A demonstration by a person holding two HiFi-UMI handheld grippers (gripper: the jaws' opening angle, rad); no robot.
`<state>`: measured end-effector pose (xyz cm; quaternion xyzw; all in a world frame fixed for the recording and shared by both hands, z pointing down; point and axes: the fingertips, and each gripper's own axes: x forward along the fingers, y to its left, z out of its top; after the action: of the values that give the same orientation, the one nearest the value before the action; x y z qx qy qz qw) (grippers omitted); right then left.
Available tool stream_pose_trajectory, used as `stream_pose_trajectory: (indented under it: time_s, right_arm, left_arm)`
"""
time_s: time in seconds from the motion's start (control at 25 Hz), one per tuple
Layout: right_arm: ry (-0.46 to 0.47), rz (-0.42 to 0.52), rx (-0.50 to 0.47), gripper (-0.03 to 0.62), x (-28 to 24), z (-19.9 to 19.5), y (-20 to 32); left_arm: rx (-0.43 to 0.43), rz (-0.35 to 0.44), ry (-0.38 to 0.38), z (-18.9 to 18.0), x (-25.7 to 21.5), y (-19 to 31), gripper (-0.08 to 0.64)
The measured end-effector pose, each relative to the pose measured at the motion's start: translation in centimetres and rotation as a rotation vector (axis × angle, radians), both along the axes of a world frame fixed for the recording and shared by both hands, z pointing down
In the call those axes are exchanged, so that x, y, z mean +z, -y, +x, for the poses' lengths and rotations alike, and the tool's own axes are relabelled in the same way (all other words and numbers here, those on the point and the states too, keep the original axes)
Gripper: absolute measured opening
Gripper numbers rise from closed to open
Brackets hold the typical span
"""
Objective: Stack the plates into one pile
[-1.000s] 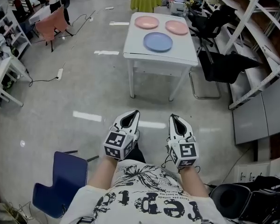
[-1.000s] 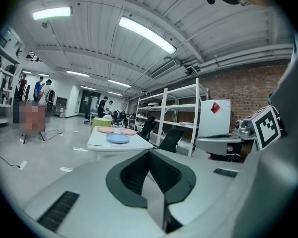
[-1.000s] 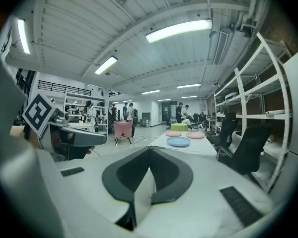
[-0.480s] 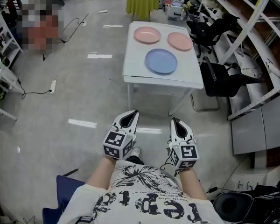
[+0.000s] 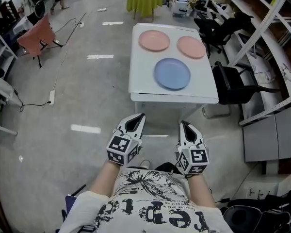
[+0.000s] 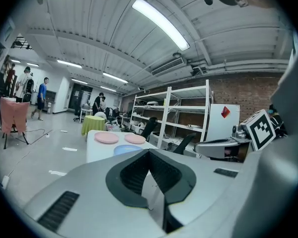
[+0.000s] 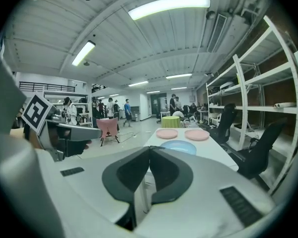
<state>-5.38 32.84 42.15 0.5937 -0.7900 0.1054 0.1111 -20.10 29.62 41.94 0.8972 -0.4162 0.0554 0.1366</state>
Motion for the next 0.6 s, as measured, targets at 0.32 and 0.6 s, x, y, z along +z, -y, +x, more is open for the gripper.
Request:
stream_pose_trajectory:
  time_s: [0.32,0.6]
  right_arm:
    - [0.014,-0.010,-0.037,0.008,2.1,2.3,8.6]
    - [0.018,-0.006,-0.123,0.008,2.6,6.7,19.7]
  left_arm:
    - [-0.035,-0.011,0.009,2.2,1.9,7.6,0.015]
    - [-0.128,-0.013,0.025,6.1,2.1,17.7,0.015]
